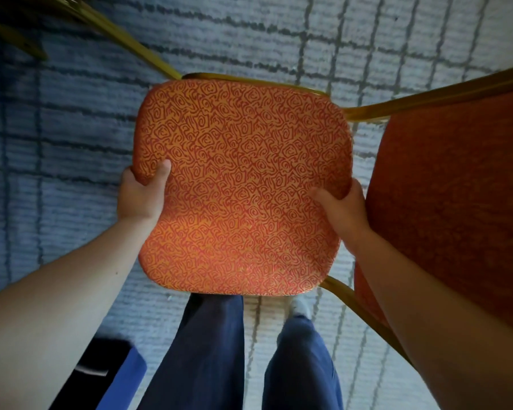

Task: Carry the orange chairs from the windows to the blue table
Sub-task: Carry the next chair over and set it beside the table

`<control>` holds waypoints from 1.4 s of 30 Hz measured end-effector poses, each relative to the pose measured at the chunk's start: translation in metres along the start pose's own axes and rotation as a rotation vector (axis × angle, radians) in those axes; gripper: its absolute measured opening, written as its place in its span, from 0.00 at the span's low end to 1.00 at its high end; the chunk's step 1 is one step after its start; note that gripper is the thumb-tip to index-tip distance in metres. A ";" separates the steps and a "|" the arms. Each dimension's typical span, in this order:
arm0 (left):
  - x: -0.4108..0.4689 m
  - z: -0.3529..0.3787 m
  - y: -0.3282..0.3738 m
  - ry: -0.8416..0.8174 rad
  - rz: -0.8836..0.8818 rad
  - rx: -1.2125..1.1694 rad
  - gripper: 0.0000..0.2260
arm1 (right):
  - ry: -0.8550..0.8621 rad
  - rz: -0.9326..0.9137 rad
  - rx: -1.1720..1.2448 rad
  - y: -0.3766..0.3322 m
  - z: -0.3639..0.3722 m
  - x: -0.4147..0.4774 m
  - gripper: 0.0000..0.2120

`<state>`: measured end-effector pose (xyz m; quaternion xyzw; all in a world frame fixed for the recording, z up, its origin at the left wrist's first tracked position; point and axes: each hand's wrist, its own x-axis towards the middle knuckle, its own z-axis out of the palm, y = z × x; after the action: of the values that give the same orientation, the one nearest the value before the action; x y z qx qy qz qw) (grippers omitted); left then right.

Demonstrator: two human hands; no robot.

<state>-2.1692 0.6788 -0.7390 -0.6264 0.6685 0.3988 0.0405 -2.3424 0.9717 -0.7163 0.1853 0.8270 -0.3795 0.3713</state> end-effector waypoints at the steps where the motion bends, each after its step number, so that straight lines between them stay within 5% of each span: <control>1: -0.005 0.003 0.003 0.031 0.012 -0.001 0.29 | -0.022 -0.036 -0.026 0.001 -0.002 -0.003 0.43; 5: -0.034 0.004 0.018 0.076 0.047 0.032 0.26 | -0.104 -0.150 -0.147 0.002 -0.016 -0.021 0.42; 8: -0.074 0.000 0.036 0.031 0.081 -0.126 0.15 | -0.156 -0.246 -0.170 0.001 -0.028 -0.043 0.33; 11: -0.127 -0.011 0.054 0.049 0.071 -0.262 0.18 | -0.188 -0.366 -0.238 -0.011 -0.047 -0.076 0.29; 18: -0.255 -0.021 0.073 0.023 0.116 -0.458 0.13 | -0.386 -0.460 -0.505 -0.044 -0.105 -0.145 0.31; 25: -0.351 -0.034 0.085 -0.004 -0.004 -0.398 0.17 | -0.496 -0.649 -0.725 -0.075 -0.167 -0.201 0.36; 42: -0.470 -0.045 0.141 0.162 0.009 -0.420 0.21 | -0.562 -0.965 -1.059 -0.128 -0.252 -0.240 0.42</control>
<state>-2.1721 1.0169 -0.3801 -0.6482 0.5746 0.4777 -0.1462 -2.3798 1.0764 -0.3619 -0.5016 0.7623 -0.0859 0.4000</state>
